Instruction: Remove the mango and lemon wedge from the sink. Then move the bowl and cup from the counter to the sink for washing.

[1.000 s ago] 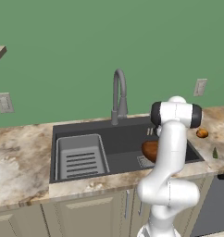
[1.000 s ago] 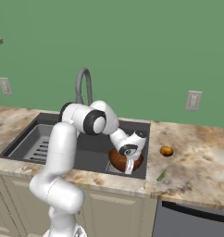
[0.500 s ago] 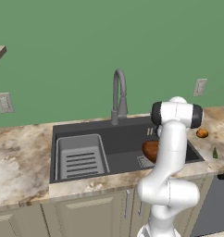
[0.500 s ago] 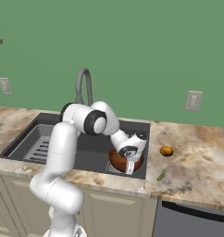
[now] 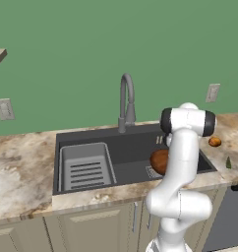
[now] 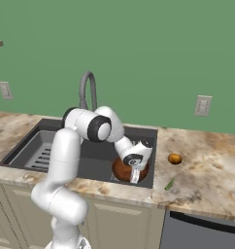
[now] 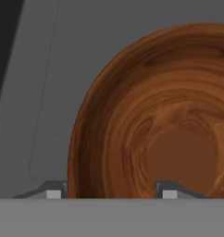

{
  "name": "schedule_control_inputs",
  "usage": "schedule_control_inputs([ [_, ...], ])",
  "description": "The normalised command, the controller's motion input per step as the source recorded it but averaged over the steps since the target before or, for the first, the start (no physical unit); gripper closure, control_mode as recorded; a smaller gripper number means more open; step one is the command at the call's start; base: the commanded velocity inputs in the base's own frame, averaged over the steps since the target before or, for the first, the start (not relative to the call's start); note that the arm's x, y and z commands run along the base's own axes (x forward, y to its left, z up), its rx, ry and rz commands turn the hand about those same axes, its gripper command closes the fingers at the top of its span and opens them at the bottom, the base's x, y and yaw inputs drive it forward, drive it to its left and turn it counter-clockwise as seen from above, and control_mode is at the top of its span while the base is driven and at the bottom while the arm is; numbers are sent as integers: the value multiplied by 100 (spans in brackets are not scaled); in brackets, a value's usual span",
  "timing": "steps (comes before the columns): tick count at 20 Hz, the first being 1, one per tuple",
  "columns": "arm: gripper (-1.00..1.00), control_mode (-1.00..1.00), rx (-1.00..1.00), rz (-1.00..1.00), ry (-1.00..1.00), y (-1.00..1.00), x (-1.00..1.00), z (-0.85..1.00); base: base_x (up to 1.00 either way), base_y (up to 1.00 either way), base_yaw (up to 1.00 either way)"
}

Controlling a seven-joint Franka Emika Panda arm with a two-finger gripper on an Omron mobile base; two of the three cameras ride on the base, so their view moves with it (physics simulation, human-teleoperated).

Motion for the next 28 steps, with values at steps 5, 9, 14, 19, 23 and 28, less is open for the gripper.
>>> schedule_control_inputs([
  [5, -100, -100, 0, 0, 0, 6, 0, 2, 0, 0, 0],
  [9, -100, -100, 0, 0, 0, 7, 0, 13, 0, 0, 0],
  [14, -100, -100, 0, 0, 0, 4, 0, 21, 0, 0, 0],
  [19, -100, -100, 0, 0, 0, 1, -1, 25, 0, 0, 0],
  [23, -100, -100, 0, 0, 0, 0, -4, 30, 0, 0, 0],
  [28, -100, -100, 0, -3, 0, 0, -6, 30, 0, 0, 0],
])
